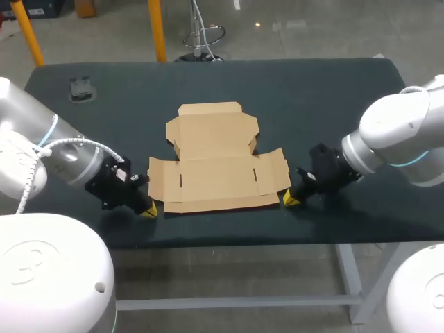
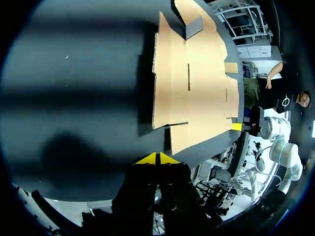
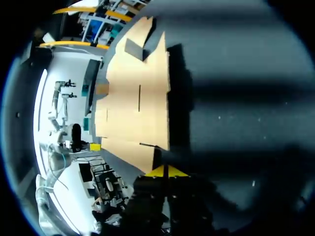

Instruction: Assemble the packaging by folding the flat box into shape, placing the metal phone stand inside, and closing the box properly

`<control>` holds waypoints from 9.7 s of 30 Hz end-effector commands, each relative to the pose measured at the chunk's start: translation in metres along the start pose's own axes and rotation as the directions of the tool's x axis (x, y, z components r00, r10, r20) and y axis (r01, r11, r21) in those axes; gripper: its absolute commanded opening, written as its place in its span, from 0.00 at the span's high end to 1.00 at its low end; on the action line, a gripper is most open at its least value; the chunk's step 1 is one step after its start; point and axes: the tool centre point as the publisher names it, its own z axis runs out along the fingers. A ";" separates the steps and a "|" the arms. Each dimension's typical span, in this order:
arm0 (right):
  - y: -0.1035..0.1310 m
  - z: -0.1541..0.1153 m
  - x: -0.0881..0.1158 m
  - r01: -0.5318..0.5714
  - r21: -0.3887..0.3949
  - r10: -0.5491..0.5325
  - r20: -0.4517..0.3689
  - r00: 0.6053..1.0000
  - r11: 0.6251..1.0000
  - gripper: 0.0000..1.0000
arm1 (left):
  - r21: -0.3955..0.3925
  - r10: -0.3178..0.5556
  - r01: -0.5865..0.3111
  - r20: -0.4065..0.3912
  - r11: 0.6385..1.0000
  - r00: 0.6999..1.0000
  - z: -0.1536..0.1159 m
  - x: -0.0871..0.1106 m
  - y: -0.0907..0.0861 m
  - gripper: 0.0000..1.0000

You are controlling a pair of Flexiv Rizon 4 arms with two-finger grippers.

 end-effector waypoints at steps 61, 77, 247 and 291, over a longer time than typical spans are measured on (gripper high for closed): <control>0.013 0.009 0.029 0.061 0.021 -0.061 0.013 0.998 0.998 1.00 | -0.031 0.057 -0.056 0.035 0.998 0.998 0.014 0.026 -0.011 1.00; 0.016 0.014 0.041 0.091 0.031 -0.092 0.051 0.994 0.995 1.00 | -0.027 0.098 -0.096 0.079 0.995 0.992 0.015 0.043 -0.011 1.00; 0.236 -0.007 0.044 -0.007 -0.072 -0.012 -0.263 0.965 0.997 0.36 | 0.103 0.356 -0.352 -0.017 0.930 0.934 -0.129 0.081 -0.151 0.00; 0.280 0.051 0.053 -0.005 -0.131 -0.040 -0.341 0.939 0.991 0.56 | 0.099 0.351 -0.349 -0.008 0.932 0.936 -0.134 0.063 -0.152 0.00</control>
